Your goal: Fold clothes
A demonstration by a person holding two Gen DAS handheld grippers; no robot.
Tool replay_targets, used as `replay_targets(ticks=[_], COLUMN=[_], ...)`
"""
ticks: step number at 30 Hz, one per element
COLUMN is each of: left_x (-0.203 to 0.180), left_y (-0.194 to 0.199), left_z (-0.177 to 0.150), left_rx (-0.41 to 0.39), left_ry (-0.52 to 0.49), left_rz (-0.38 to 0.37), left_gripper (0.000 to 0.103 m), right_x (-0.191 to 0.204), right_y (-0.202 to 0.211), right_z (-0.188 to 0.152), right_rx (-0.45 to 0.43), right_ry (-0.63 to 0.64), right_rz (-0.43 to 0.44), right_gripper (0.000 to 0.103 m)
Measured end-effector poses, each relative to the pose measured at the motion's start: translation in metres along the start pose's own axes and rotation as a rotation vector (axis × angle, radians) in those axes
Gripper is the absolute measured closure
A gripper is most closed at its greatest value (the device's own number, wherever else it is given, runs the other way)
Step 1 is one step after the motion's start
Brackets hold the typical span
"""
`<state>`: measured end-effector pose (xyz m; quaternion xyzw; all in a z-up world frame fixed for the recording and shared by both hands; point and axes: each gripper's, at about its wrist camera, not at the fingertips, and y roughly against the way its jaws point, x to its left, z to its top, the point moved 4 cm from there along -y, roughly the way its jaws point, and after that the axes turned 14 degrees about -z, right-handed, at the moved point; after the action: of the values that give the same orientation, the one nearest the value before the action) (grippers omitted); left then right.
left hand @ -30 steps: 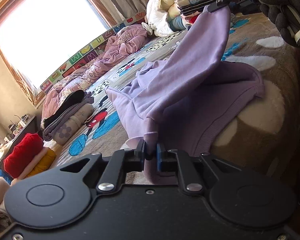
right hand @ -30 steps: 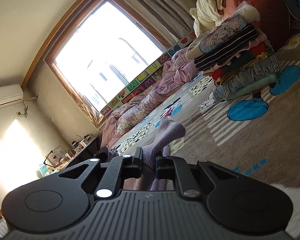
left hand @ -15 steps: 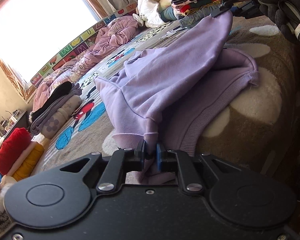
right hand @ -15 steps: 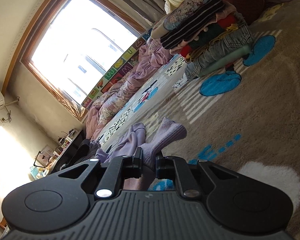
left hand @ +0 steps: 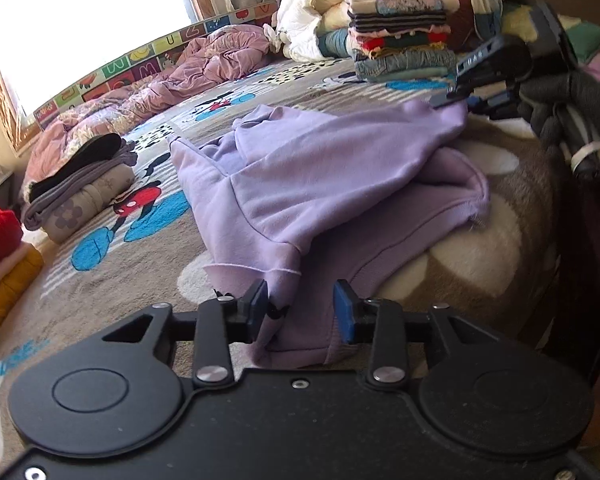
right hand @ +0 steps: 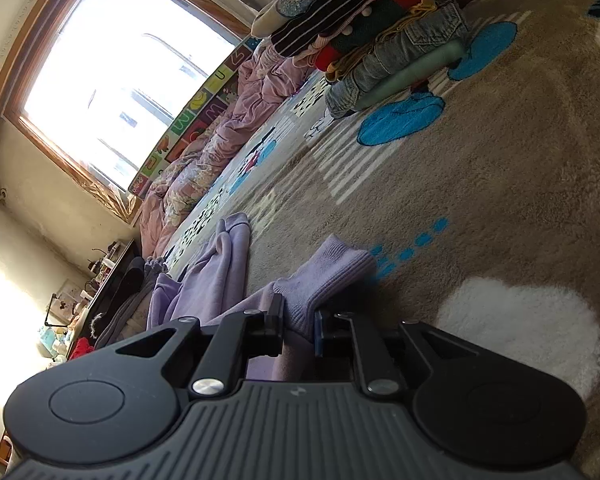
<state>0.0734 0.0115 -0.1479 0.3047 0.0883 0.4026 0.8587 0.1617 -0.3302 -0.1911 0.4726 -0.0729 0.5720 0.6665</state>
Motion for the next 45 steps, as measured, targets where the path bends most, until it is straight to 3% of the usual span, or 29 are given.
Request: replay_targets(ticks=[4,6,10,15,19,27,31,35,45], left_x=[0.012,0.026,0.065,0.105,0.125,0.114,0.126,0.153,0.225], left_y=[0.026,0.037,0.039,0.002,-0.048,-0.103,-0.089,-0.087,-0.153], left_z=[0.018,0.03,0.051,0.067,0.068,0.05,0.064,0.091,0.131], left_rx=[-0.092,-0.141,-0.167,-0.116,-0.032,0.135,0.092,0.031,-0.006], left_ry=[0.113,0.159,0.205,0.225,0.227,0.133,0.154,0.183,0.331], left_rz=[-0.068,-0.036,0.064,0.045,0.01,-0.092,-0.11,-0.072,-0.003], left_gripper=[0.067,0.068,0.073,0.078,0.09,0.092,0.092,0.092,0.092], right_x=[-0.003,-0.004,-0.003,-0.003,-0.008,-0.011,-0.012,-0.015,-0.013], right_y=[-0.001,-0.002,-0.002,0.0,-0.005,-0.009,-0.011,-0.015,-0.009], right_z=[0.001,0.001,0.002,0.005,0.005,0.007,0.008,0.006,0.008], right_rx=[0.009,0.015,0.021,0.022,0.042,0.052,0.061,0.084,0.069], right_ry=[-0.016,-0.024,-0.033,-0.04,-0.063,-0.065,-0.043,-0.034,-0.001], right_rz=[0.006,0.012,0.032,0.056,0.056,0.079,0.086,0.091,0.119], right_gripper=[0.086,0.086,0.086,0.086,0.086,0.086,0.086,0.086,0.087])
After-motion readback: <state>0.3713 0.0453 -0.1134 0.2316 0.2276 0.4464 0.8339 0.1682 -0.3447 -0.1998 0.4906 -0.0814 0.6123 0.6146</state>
